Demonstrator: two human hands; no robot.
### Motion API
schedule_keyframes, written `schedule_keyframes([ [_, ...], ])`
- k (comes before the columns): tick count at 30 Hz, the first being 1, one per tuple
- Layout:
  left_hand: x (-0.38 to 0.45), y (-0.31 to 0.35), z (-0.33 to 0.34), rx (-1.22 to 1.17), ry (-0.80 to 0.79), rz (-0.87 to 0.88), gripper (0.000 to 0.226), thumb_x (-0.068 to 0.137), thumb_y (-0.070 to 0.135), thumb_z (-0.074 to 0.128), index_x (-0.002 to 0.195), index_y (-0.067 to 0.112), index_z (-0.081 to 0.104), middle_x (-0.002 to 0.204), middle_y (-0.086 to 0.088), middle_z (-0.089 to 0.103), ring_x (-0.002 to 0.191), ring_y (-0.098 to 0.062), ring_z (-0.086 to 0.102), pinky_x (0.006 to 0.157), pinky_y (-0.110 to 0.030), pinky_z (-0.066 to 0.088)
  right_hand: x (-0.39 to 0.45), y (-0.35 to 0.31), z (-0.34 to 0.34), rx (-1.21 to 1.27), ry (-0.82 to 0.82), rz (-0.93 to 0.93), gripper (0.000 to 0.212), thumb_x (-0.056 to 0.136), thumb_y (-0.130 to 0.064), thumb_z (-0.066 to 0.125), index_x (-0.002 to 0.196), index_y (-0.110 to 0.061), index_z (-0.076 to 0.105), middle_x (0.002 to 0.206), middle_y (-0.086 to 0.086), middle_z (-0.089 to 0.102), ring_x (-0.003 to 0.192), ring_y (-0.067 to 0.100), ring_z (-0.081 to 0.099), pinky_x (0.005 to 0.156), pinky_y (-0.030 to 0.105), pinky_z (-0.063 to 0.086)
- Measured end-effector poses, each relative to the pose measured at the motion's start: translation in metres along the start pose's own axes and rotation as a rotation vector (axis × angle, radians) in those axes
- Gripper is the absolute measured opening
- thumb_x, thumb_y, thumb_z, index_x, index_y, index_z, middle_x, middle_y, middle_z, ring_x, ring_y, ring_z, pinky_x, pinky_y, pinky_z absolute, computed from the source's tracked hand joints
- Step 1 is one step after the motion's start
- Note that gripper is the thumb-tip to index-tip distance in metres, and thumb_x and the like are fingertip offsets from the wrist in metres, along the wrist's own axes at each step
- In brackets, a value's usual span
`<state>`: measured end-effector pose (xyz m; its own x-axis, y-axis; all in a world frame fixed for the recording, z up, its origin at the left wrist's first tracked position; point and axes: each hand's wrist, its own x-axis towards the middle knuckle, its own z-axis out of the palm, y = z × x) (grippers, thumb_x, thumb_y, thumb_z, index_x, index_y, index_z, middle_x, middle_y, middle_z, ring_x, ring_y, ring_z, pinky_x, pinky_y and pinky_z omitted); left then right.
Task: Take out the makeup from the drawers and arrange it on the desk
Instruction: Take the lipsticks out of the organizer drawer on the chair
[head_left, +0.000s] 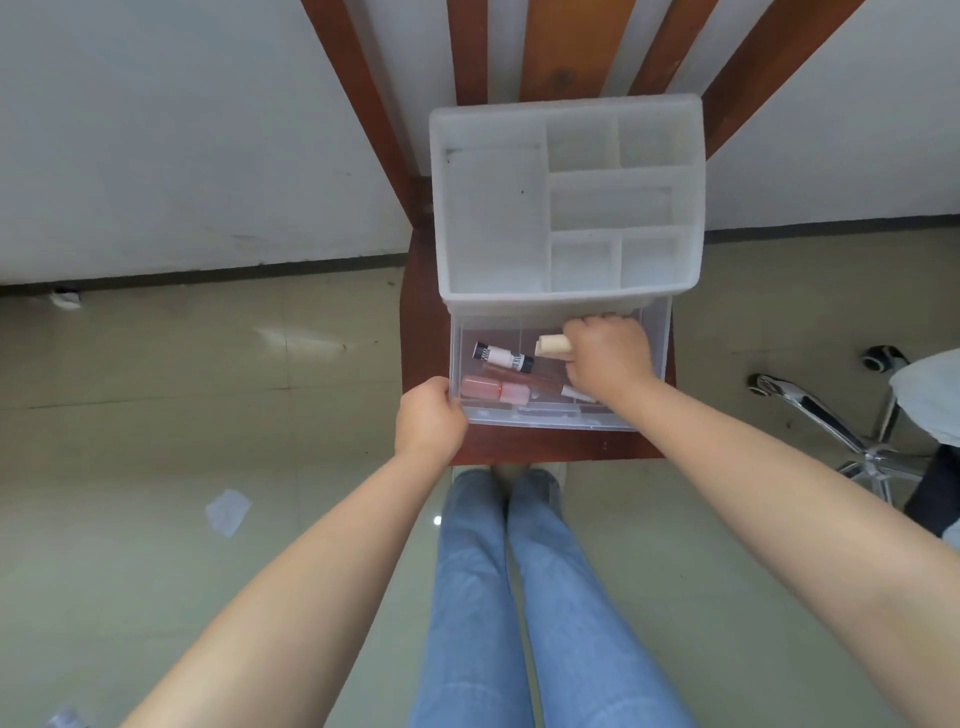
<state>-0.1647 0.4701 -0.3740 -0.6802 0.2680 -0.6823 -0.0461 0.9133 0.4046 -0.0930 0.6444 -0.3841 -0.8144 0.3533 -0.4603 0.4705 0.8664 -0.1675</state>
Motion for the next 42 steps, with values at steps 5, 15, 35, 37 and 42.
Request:
schedule_keyframes([
  [5,-0.004,0.012,0.003,0.287,0.11,-0.02,0.018,0.082,-0.002,0.043,0.095,0.001,0.055,0.103,-0.019,0.06,0.101,-0.035,0.05,0.067,-0.035,0.037,-0.019,0.013,-0.001,0.15,-0.039,0.22,0.023,0.079,-0.014,0.062,0.095,0.003,0.06,0.098,0.021,0.058,0.094,0.035,0.053,0.062,0.03,0.034],
  [15,-0.003,0.009,0.014,0.469,0.146,0.114,0.037,0.082,-0.008,0.038,0.117,0.003,0.036,0.115,-0.014,0.045,0.107,-0.03,0.043,0.074,-0.034,0.044,-0.016,0.003,0.021,0.157,-0.075,0.292,0.034,0.079,-0.001,0.057,0.111,-0.001,0.047,0.111,0.021,0.049,0.095,0.038,0.053,0.068,0.033,0.036],
  [35,0.001,0.007,0.01,0.526,0.157,0.224,0.07,0.083,-0.001,0.044,0.143,0.002,0.007,0.122,-0.017,0.047,0.11,-0.032,0.046,0.084,-0.037,0.042,-0.097,0.001,0.023,0.758,-0.093,0.5,0.03,0.069,-0.003,0.06,0.06,-0.021,0.038,0.06,-0.006,0.044,0.06,0.019,0.044,0.046,0.016,0.028],
  [37,0.001,0.008,0.008,0.531,0.143,0.238,0.074,0.082,-0.002,0.046,0.143,0.004,0.004,0.118,-0.018,0.05,0.106,-0.033,0.048,0.08,-0.039,0.043,-0.116,-0.002,0.036,0.659,-0.233,0.436,0.03,0.069,-0.001,0.058,0.06,-0.019,0.036,0.065,-0.001,0.049,0.07,0.027,0.049,0.049,0.026,0.023],
  [42,-0.001,0.009,0.009,0.681,0.159,0.269,0.07,0.084,-0.001,0.04,0.144,0.001,0.002,0.119,-0.019,0.046,0.107,-0.034,0.043,0.082,-0.039,0.039,-0.109,-0.002,0.052,0.397,-0.178,0.251,0.04,0.077,0.002,0.05,0.116,-0.008,0.051,0.121,0.01,0.051,0.102,0.032,0.053,0.08,0.033,0.04],
])
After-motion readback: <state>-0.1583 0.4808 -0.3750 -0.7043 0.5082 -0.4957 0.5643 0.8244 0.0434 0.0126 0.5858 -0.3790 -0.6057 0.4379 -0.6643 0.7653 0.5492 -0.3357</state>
